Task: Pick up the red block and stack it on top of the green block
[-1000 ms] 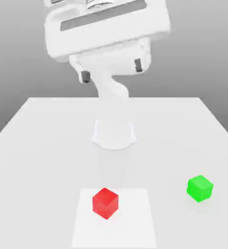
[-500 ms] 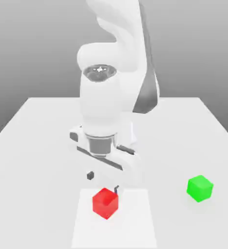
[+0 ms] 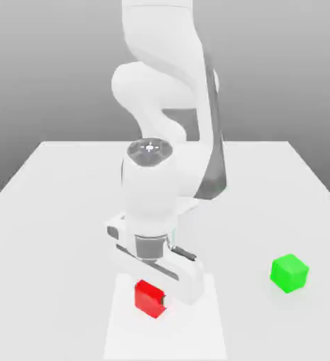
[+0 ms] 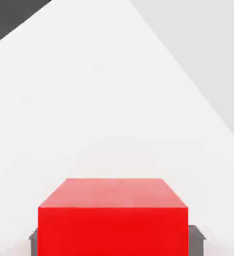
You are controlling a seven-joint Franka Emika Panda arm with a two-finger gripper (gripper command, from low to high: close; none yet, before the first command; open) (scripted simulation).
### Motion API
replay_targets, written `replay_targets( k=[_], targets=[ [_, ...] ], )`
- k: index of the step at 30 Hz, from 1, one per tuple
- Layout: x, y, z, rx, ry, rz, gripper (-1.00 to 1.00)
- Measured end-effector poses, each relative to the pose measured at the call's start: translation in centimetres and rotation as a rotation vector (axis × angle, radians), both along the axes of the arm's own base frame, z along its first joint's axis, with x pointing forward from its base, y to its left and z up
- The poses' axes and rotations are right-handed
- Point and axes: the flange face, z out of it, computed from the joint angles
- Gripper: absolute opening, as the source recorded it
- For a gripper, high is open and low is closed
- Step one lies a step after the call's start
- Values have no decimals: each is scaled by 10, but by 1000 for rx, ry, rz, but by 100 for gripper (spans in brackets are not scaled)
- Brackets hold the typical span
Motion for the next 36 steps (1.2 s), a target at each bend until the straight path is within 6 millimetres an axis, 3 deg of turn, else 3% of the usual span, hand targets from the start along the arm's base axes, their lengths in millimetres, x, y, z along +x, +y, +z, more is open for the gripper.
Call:
replay_targets(
  k=[2, 11, 16, 25, 36],
  targets=[
    [0, 0, 0, 0, 0, 0, -100],
    [4, -1, 48, -3, -8, 3, -100],
    [0, 6, 64, 2, 2, 51, -100],
    [-1, 81, 72, 11, 8, 630, -100],
    [-20, 169, 83, 15, 7, 1355, -100]
  ],
)
